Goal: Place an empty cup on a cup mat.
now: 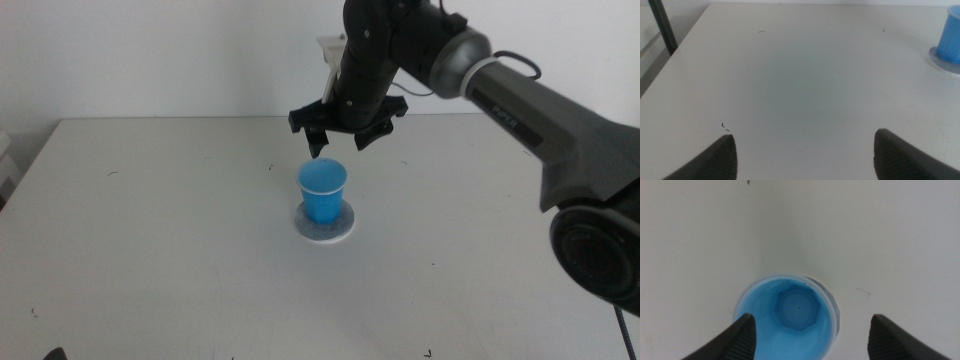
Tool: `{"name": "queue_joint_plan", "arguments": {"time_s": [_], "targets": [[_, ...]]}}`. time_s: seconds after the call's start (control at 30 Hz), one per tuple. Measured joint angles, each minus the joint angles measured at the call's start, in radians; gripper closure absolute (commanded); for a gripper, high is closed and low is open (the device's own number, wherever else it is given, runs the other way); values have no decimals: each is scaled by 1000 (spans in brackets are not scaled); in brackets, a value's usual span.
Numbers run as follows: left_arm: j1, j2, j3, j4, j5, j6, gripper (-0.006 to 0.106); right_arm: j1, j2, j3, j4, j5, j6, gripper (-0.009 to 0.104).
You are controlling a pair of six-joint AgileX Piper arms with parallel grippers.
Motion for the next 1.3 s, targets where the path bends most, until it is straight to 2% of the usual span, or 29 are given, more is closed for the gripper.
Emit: {"name": "queue_joint_plan", "arguments": {"time_s": [0.2, 0.37, 0.57, 0.73, 0.9, 1.17, 1.3], "targets": [[0, 0, 0, 0, 0, 0, -5, -65, -181, 0, 13, 3, -25, 36], [0, 0, 0, 0, 0, 0, -5, -99, -334, 0, -11, 13, -34, 36], [0, 0, 0, 0, 0, 0, -5, -157, -514, 47, -3, 18, -72, 36], [0, 0, 0, 0, 0, 0, -5, -255, -720, 228, -41, 22, -76, 36], [0, 0, 0, 0, 0, 0, -5, -337, -932, 442, -51, 25, -76, 36], [0, 0, 0, 0, 0, 0, -5, -344, -1281, 831, -48, 23, -68, 36], [0, 0, 0, 0, 0, 0, -5, -344, -1483, 1044, -57, -27, -60, 36]]}}
